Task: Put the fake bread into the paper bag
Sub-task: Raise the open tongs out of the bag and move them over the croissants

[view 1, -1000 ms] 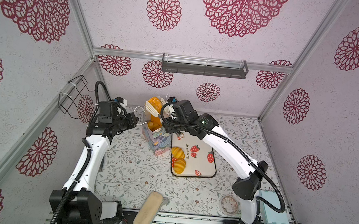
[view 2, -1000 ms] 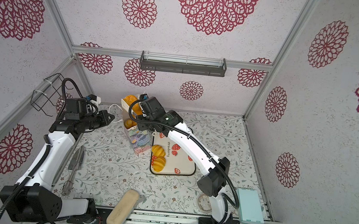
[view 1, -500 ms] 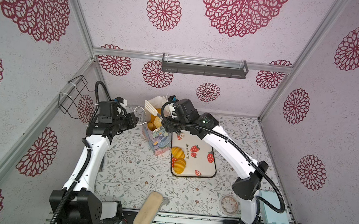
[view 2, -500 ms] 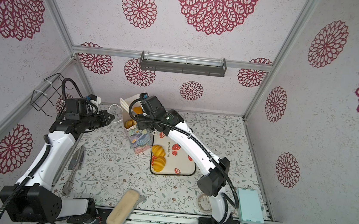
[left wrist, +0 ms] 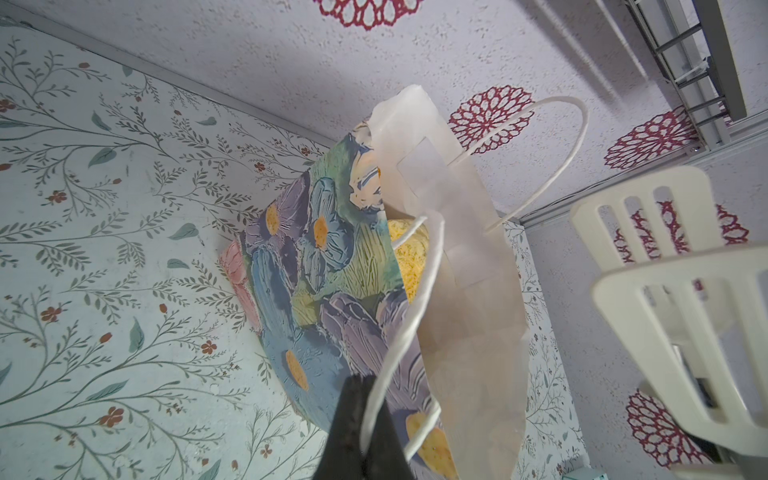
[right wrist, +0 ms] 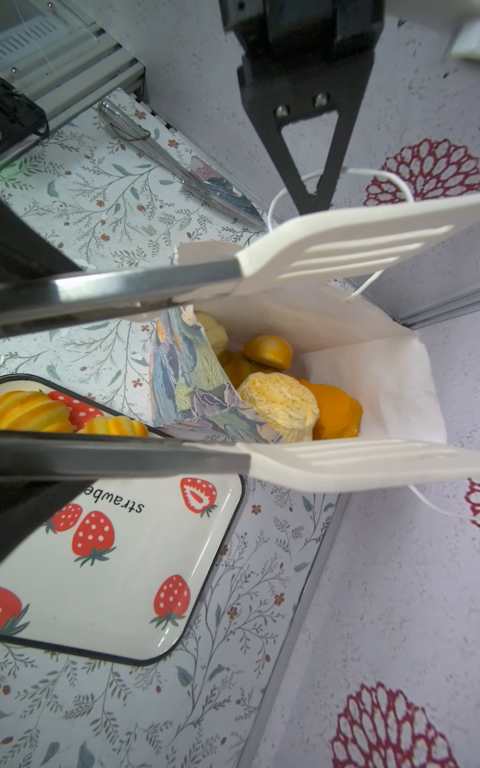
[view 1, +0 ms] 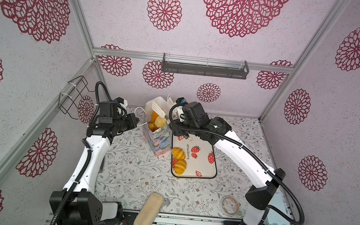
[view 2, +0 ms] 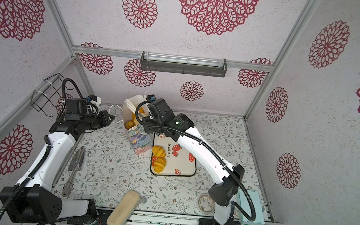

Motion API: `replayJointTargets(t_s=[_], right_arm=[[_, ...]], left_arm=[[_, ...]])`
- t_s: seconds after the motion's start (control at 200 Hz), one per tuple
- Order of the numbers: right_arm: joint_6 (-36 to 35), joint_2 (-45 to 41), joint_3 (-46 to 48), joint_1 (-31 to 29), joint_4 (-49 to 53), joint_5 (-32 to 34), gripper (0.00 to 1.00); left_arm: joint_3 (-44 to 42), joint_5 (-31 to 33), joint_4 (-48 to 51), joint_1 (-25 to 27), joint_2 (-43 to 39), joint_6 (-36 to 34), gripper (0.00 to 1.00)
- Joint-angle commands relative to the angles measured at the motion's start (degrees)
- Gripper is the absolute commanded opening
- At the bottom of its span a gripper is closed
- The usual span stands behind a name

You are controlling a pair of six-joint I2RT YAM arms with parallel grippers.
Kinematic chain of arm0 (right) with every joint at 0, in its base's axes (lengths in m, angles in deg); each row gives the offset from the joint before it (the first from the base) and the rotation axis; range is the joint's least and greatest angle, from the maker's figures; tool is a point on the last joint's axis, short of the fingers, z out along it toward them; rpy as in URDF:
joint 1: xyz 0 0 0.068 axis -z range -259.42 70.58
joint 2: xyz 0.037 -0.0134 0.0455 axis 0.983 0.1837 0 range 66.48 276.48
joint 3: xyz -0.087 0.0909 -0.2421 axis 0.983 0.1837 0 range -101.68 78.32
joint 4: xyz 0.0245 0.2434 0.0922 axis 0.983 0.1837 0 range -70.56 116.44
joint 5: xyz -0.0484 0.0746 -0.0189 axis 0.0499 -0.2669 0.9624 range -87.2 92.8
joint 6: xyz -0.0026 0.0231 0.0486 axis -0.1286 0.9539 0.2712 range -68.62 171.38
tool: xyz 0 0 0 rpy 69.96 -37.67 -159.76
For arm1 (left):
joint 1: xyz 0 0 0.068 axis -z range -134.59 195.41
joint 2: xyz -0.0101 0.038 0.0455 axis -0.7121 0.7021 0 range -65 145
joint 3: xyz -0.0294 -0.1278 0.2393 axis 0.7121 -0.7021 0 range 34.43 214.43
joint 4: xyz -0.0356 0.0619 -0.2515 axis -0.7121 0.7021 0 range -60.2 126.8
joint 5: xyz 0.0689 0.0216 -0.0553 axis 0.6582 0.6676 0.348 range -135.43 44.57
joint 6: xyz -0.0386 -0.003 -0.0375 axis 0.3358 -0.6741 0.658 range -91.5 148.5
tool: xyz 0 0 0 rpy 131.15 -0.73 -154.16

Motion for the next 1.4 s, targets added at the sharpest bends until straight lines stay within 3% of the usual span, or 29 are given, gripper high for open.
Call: replayJointTargets(t_s=[0.0, 0.59, 1.391], right_arm=[[0.6, -5.8, 2.8, 0.2, -3.6, 3.4, 0.59], [7.5, -22.2, 32.5, 4.5, -7.7, 4.6, 0.59], [10.4, -23.3, 48.6, 4.7, -11.7, -1.5, 0.59]], left_arm=[[-0.3, 0.0, -0.8, 0.0, -1.0, 0.0, 0.00], [-0.4, 0.0, -0.9, 0.0, -1.0, 0.1, 0.00], [-0.4, 0.3, -0.8, 0.0, -0.5, 0.0, 0.00]])
